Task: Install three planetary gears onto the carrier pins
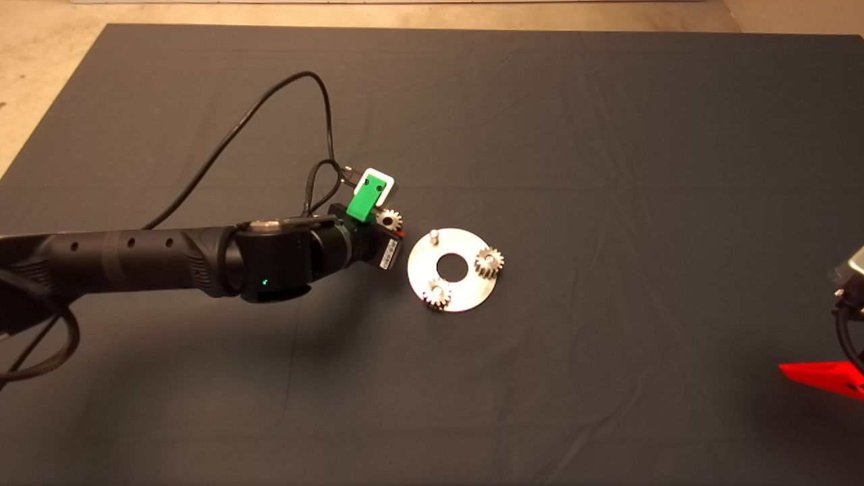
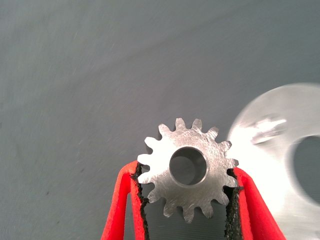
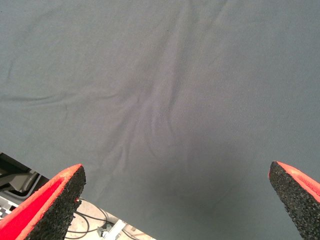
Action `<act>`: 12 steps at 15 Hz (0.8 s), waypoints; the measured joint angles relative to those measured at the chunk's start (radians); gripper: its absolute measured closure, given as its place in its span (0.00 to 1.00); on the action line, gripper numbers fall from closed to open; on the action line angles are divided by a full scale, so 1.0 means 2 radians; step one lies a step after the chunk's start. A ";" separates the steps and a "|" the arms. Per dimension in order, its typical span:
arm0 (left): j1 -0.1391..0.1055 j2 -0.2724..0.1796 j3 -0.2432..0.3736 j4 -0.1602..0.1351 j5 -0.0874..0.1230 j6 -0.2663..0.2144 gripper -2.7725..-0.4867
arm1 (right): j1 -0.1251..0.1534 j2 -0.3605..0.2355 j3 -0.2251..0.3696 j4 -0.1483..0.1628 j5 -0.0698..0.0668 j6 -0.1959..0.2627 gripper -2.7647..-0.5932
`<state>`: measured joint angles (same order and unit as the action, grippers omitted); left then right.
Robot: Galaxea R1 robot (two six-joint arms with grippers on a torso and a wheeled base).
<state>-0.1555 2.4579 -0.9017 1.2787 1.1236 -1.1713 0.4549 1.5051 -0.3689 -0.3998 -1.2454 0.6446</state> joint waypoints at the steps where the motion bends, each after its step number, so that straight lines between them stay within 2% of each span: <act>1: -0.003 0.001 0.006 -0.001 0.000 -0.001 0.95 | 0.000 0.000 0.000 0.000 0.000 0.000 0.01; 4: -0.008 0.003 0.008 -0.007 0.001 -0.014 0.95 | 0.000 0.000 0.003 0.000 0.000 0.000 0.01; 6: -0.011 0.013 0.010 -0.007 0.005 -0.023 0.95 | 0.000 0.000 0.003 0.000 0.000 0.000 0.01; 9: -0.011 0.034 0.010 -0.008 0.002 -0.023 0.95 | 0.000 -0.002 0.005 0.000 0.001 0.000 0.01; 12: -0.011 0.037 0.004 -0.008 0.001 -0.023 0.95 | 0.006 -0.005 0.006 0.001 0.002 0.000 0.01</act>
<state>-0.1778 2.5319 -0.8934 1.2636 1.1262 -1.2181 0.4660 1.4943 -0.3564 -0.3987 -1.2417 0.6447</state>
